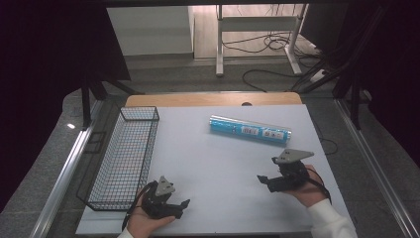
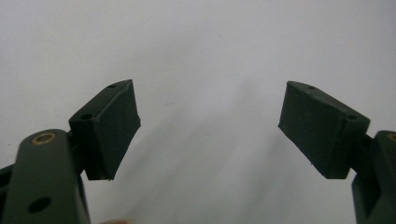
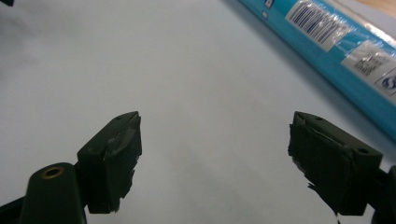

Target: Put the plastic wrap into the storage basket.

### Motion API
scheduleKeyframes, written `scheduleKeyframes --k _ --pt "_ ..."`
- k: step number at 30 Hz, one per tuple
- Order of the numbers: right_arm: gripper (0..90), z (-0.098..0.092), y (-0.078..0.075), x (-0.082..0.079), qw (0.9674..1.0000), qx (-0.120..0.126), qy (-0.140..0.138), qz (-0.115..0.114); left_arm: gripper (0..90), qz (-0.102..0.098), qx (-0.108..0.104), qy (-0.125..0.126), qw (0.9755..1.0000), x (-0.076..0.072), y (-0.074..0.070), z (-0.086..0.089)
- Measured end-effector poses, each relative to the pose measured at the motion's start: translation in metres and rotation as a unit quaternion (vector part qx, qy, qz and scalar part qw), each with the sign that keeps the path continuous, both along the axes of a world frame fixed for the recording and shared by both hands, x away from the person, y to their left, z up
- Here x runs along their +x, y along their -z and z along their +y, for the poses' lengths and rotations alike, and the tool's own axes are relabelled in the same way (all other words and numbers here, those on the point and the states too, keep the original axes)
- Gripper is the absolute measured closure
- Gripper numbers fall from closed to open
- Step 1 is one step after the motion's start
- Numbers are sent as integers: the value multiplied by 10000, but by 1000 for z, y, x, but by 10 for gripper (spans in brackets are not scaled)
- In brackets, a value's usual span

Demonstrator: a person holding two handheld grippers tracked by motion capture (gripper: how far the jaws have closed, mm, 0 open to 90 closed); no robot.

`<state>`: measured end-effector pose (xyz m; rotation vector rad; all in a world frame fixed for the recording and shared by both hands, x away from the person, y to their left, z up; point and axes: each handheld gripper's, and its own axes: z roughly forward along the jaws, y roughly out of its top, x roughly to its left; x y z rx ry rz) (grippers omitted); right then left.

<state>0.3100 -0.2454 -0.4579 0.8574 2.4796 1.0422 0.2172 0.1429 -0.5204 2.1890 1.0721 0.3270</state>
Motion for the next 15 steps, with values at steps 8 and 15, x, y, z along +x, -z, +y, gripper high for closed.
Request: scheduleKeyframes --k 8,15 --pt "202 9 -12 45 9989 -466 -72 -83 198 23 -5 34 10000 -1 0 0" --pt "187 18 -14 76 9983 -576 -8 13 198 54 34 84 9999 -1 1 0"
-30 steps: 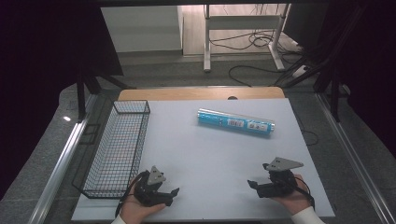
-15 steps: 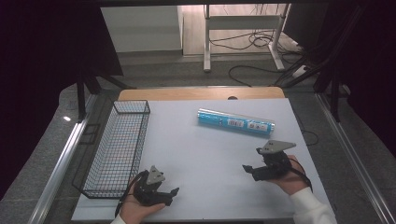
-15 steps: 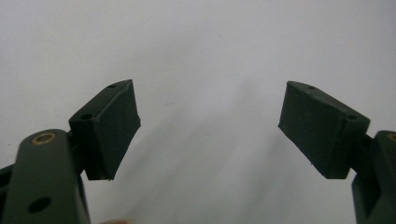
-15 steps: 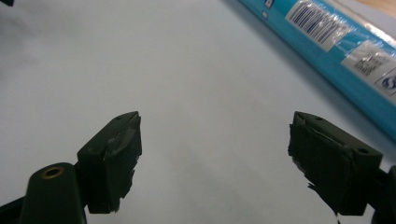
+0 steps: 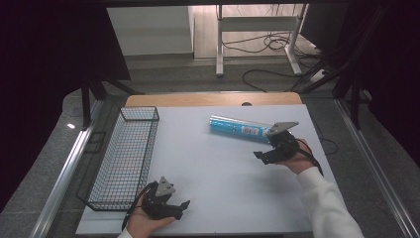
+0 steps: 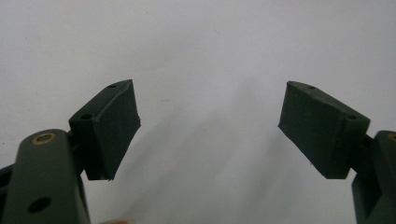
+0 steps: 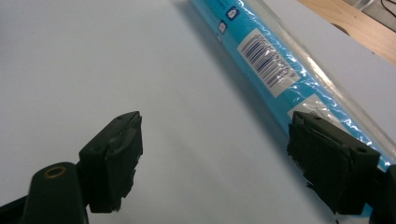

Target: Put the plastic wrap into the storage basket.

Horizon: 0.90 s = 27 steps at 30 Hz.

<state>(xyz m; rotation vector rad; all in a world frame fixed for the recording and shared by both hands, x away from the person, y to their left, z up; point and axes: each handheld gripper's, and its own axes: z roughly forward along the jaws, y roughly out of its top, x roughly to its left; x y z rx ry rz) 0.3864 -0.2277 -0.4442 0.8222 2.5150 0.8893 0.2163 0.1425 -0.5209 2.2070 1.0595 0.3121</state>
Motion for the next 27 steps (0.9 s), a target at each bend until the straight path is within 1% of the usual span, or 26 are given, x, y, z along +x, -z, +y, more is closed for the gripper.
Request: scheduleKeyframes --k 1,2,3,4,5,6,7,8,9,10,12,13,16,17,18,20,21,22,27 --pt "184 1 0 4 10000 -33 10 -3 198 1 2 2 10000 0 0 0" --pt "184 1 0 4 10000 -33 10 -3 198 1 2 2 10000 0 0 0" --pt "184 2 1 13 10000 -70 49 36 198 4 7 6 10000 0 0 0" --pt "184 2 1 17 9999 -94 57 35 198 4 7 6 10000 0 0 0" --pt "184 2 1 17 9999 -94 57 35 198 4 7 6 10000 0 0 0" --pt "184 2 1 21 9999 -111 92 50 198 4 9 6 10000 0 0 0" --pt "181 3 1 30 9997 -183 98 88 198 4 8 6 10000 0 0 0" --pt "179 4 2 35 9996 -223 134 103 198 7 14 8 10000 0 1 0" --pt "179 4 2 35 9996 -223 134 103 198 7 14 8 10000 0 1 0" --pt "177 5 2 43 9994 -275 146 126 198 7 14 9 10000 0 1 0" --pt "176 6 3 49 9993 -308 166 129 198 13 17 15 10000 0 1 0" --pt "176 6 3 49 9993 -308 166 129 198 17 19 16 10000 0 1 0" --pt "176 8 4 59 9992 -341 151 153 198 17 27 22 10000 0 1 0" --pt "176 10 5 65 9989 -409 123 177 198 14 22 27 10000 0 1 0" --pt "176 10 5 65 9989 -409 123 177 198 14 22 27 10000 0 1 0" --pt "177 12 7 73 9987 -472 109 173 198 15 30 25 10000 0 1 -1" --pt "177 12 7 73 9987 -472 109 173 198 15 32 32 10000 0 1 -1" --pt "176 13 7 77 9986 -480 106 187 198 17 40 37 10000 0 1 -1" --pt "172 18 6 92 9980 -608 -23 195 198 22 46 42 10000 1 1 -1"
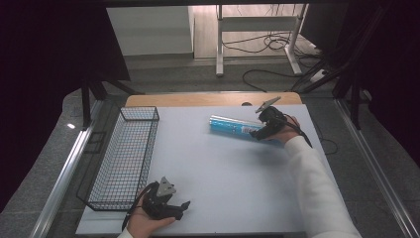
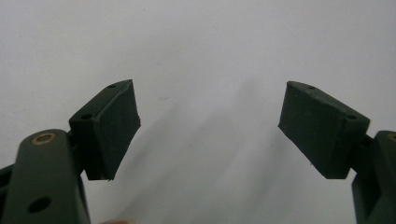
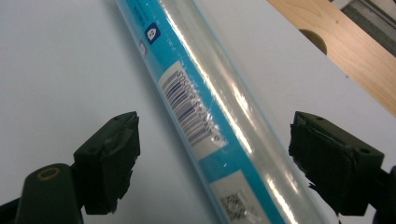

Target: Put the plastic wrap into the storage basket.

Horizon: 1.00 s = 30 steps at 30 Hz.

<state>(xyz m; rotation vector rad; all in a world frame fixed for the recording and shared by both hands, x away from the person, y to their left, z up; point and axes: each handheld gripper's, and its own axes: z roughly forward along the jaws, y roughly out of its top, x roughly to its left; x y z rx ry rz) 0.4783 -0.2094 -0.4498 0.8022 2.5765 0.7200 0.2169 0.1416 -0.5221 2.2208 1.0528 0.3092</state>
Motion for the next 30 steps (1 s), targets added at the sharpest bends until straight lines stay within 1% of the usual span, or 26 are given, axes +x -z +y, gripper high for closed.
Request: scheduleKeyframes --k 1,3,5,6,7,8,9,12,15,17,19,22,23,24,25,26,27,30 --pt "172 3 -1 5 9999 -46 -84 37 198 -2 12 7 10000 0 0 0" --pt "172 5 -2 8 9999 -73 -126 54 198 -3 13 8 10000 0 0 0" --pt "174 11 0 15 9995 -186 -221 127 198 -1 2 4 10000 0 0 0" --pt "174 11 0 15 9995 -186 -221 127 198 -2 5 4 10000 0 0 0" --pt "176 14 1 20 9990 -260 -314 177 198 -1 7 6 10000 0 0 1" --pt "176 14 1 20 9990 -260 -314 177 198 0 9 9 10000 0 0 1" --pt "181 16 3 24 9986 -305 -369 211 198 0 10 13 10000 0 0 1" --pt "188 19 4 28 9981 -356 -429 247 198 -3 12 14 10000 0 0 1" --pt "212 24 9 35 9974 -408 -479 350 198 -1 11 26 10000 1 0 0" --pt "218 24 11 37 9971 -435 -492 375 198 4 -1 20 10000 1 0 0" --pt "227 23 16 41 9961 -497 -502 521 198 -4 11 29 10000 1 0 0" --pt "231 21 18 43 9954 -551 -521 580 198 -8 13 37 10000 1 0 0" --pt "237 20 21 44 9944 -595 -578 648 198 -8 14 39 10000 1 0 0" --pt "237 20 21 44 9944 -595 -578 648 198 -7 13 39 10000 1 0 0" --pt "237 20 23 45 9933 -665 -607 729 198 -11 17 32 10000 1 0 0" --pt "237 20 23 45 9933 -665 -607 729 198 -11 17 32 10000 1 0 0" --pt "237 19 25 46 9922 -741 -645 771 198 -12 13 27 10000 0 0 0" --pt "235 19 27 48 9913 -779 -671 816 198 -8 24 32 10000 1 0 -1"
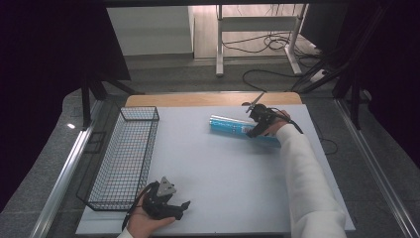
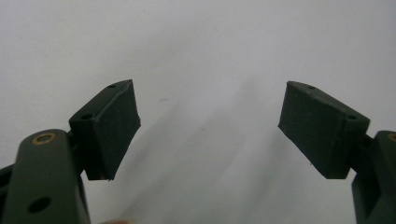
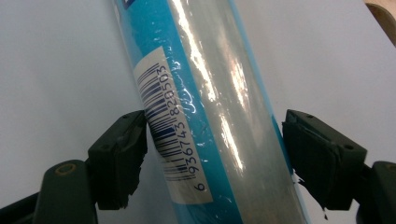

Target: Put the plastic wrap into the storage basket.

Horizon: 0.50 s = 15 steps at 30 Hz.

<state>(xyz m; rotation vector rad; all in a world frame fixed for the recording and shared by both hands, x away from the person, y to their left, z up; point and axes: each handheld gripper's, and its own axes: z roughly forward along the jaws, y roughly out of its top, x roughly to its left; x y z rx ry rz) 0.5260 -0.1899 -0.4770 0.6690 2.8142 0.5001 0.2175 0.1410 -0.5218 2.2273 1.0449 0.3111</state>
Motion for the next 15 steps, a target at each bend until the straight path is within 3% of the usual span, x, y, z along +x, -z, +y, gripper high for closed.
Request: scheduleKeyframes --k 5,11,15 --pt "238 5 9 3 9995 -309 -97 36 198 -1 12 6 10000 0 0 0" --pt "239 5 16 8 9994 -296 -83 148 198 -2 4 2 10000 -1 0 0" --pt "258 7 20 8 9988 -357 -235 220 198 0 9 10 10000 -1 0 0"
